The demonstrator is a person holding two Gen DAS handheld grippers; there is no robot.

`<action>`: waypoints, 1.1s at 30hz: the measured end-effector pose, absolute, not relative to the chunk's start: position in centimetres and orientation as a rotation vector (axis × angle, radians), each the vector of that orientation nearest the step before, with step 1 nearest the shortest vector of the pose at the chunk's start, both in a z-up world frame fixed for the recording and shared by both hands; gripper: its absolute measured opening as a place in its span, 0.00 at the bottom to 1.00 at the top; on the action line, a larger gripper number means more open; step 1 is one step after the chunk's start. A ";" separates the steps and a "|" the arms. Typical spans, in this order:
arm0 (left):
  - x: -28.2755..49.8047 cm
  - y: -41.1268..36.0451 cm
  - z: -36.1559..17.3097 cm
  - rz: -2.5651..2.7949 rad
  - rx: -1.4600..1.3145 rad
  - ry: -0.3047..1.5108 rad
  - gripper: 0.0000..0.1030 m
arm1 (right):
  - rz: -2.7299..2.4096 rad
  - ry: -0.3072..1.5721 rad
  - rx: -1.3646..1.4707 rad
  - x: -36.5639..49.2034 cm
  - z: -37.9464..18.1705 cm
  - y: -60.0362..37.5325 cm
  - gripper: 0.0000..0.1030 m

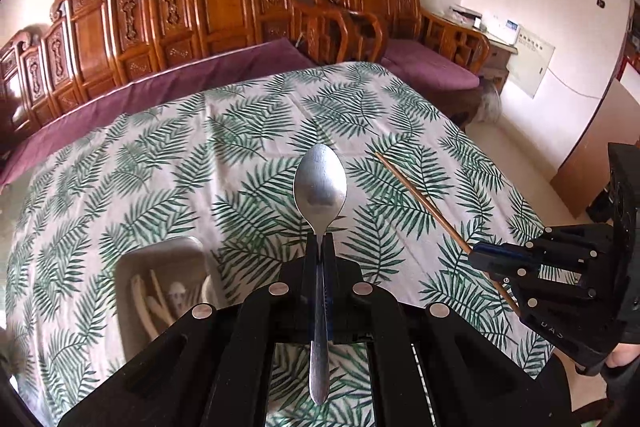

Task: Organize utensils
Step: 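Carry the metal spoon over the grey tray and lower it in with the left tool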

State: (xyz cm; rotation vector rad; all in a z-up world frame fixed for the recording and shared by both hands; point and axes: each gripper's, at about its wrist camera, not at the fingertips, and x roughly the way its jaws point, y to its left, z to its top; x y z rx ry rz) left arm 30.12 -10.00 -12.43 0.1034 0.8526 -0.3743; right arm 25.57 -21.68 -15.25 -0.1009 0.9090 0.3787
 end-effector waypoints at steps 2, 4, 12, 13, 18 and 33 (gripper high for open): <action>29.8 -9.1 -12.2 -0.364 0.095 0.847 0.02 | 0.385 0.905 -0.102 25.5 -15.1 -21.1 0.06; 29.5 -8.3 -12.1 -0.356 0.092 0.844 0.02 | 0.394 0.903 -0.102 25.5 -14.9 -20.3 0.06; 28.7 -4.2 -12.4 -0.306 0.069 0.850 0.02 | 0.429 0.902 -0.117 25.6 -14.7 -16.9 0.06; 28.7 -3.9 -12.5 -0.301 0.067 0.851 0.02 | 0.432 0.902 -0.119 25.6 -14.6 -16.6 0.06; 28.8 -1.4 -13.4 -0.267 0.046 0.868 0.02 | 0.453 0.906 -0.130 25.7 -14.7 -15.0 0.06; 30.5 2.6 -19.1 -0.183 0.008 0.959 0.02 | 0.482 0.935 -0.151 25.8 -16.0 -12.3 0.06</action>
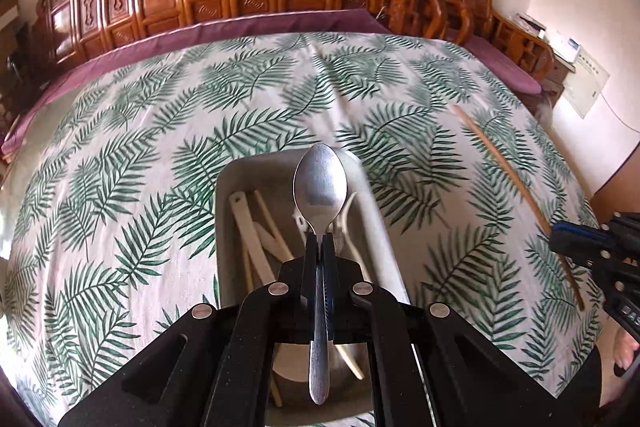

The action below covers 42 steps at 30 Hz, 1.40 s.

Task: Organize utensils
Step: 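Carry the metal spoon over the grey tray and lower it in with the left tool, then lower the wooden chopstick into the grey tray with the right tool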

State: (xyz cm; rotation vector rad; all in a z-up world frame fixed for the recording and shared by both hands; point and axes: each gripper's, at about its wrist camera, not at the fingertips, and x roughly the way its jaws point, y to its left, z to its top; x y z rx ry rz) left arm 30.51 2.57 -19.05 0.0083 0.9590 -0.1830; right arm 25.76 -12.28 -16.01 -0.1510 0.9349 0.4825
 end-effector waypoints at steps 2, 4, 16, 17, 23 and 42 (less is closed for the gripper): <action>31.0 2.9 -19.7 -0.176 -0.004 0.974 0.02 | 0.483 0.938 -0.152 25.8 -16.1 -12.1 0.06; 31.3 3.2 -20.4 -0.172 -0.009 0.987 0.02 | 0.483 0.940 -0.155 25.8 -16.2 -12.0 0.06; 30.0 4.0 -20.1 -0.156 0.002 0.950 0.02 | 0.490 0.956 -0.161 25.8 -17.0 -11.1 0.06; 29.4 4.2 -19.7 -0.153 0.002 0.939 0.02 | 0.492 0.955 -0.161 25.7 -17.0 -11.0 0.06; 26.8 5.3 -18.4 -0.139 -0.022 0.896 0.02 | 0.515 0.949 -0.158 25.3 -16.7 -9.7 0.06; 22.4 10.7 -15.6 -0.029 -0.052 0.765 0.88 | 0.613 0.986 -0.143 25.8 -17.8 -2.0 0.06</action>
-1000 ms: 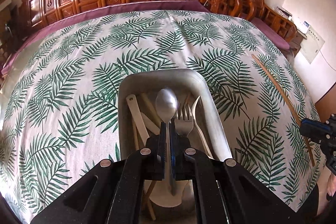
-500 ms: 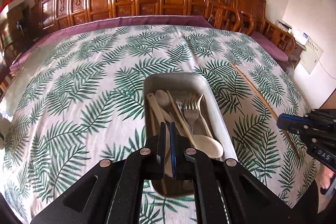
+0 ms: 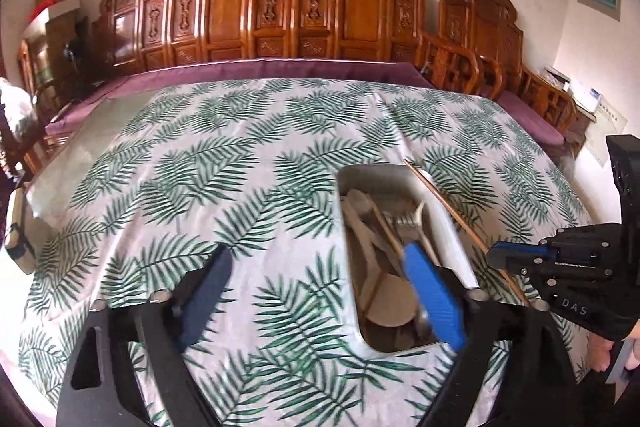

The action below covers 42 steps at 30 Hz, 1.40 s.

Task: Organize utensils
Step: 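Lower the wooden chopstick into the grey tray with the right tool, then open the right tool and lift both tools away from the tray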

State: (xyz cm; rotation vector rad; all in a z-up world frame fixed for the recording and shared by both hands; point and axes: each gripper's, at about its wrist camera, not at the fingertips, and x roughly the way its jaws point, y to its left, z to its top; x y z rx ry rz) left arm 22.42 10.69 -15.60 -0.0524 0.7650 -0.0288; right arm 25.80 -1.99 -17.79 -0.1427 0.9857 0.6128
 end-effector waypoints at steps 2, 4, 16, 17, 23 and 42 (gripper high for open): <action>22.1 11.4 -15.6 -0.010 -0.043 0.756 0.88 | 0.618 0.995 -0.126 26.1 -18.1 -1.2 0.06; 22.0 12.0 -15.6 0.004 -0.038 0.755 0.88 | 0.617 1.005 -0.107 26.6 -18.4 -0.4 0.06; 21.4 13.8 -15.6 0.020 -0.079 0.751 0.89 | 0.506 1.049 -0.016 29.1 -20.4 1.4 0.06; 21.4 13.7 -15.6 0.019 -0.077 0.751 0.89 | 0.491 1.045 -0.022 29.1 -20.5 1.3 0.06; 21.3 13.3 -15.8 0.009 -0.070 0.755 0.89 | 0.436 1.036 -0.049 29.2 -20.4 0.7 0.06; 21.3 12.4 -15.6 -0.008 -0.047 0.754 0.89 | 0.528 0.974 -0.023 28.4 -18.9 0.6 0.07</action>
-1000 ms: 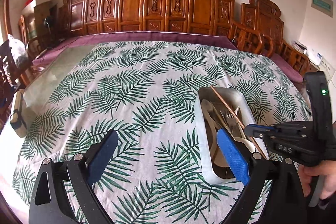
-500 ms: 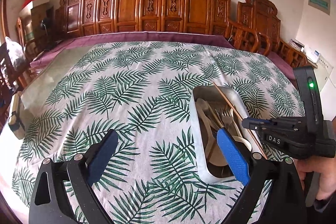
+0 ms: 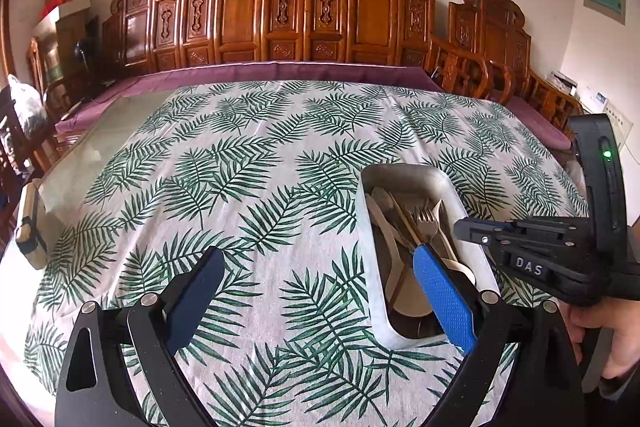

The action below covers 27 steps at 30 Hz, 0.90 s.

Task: Organize utensils
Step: 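Open the right tool and lift both tools away from the tray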

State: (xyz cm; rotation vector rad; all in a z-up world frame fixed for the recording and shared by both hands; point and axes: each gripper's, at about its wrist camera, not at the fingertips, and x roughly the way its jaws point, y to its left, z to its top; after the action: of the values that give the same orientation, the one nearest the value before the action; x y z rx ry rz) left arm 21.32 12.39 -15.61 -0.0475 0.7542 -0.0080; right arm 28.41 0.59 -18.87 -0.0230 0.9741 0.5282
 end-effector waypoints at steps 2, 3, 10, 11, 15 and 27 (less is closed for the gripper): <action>21.3 12.0 -15.6 -0.013 -0.042 0.754 0.89 | 0.523 0.958 -0.035 28.1 -18.7 -0.1 0.07; 21.3 11.8 -15.5 -0.016 -0.040 0.754 0.89 | 0.519 0.953 -0.038 28.0 -18.7 -0.5 0.07; 21.7 9.9 -15.2 -0.040 -0.020 0.754 0.90 | 0.475 0.929 -0.040 27.5 -18.3 -3.8 0.09; 21.8 9.5 -15.1 -0.044 -0.016 0.753 0.91 | 0.468 0.924 -0.040 27.5 -18.2 -4.4 0.21; 22.3 8.2 -15.1 -0.059 -0.007 0.754 0.93 | 0.423 0.885 -0.048 27.4 -17.7 -6.2 0.65; 24.3 4.3 -15.3 -0.069 0.019 0.797 0.93 | 0.340 0.846 -0.043 27.3 -17.0 -10.1 0.97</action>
State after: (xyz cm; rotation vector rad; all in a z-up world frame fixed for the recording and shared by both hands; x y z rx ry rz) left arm 24.32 4.34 -15.34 0.0192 0.7967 -0.0693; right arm 27.29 -10.14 -16.98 -0.0433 0.8457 0.3400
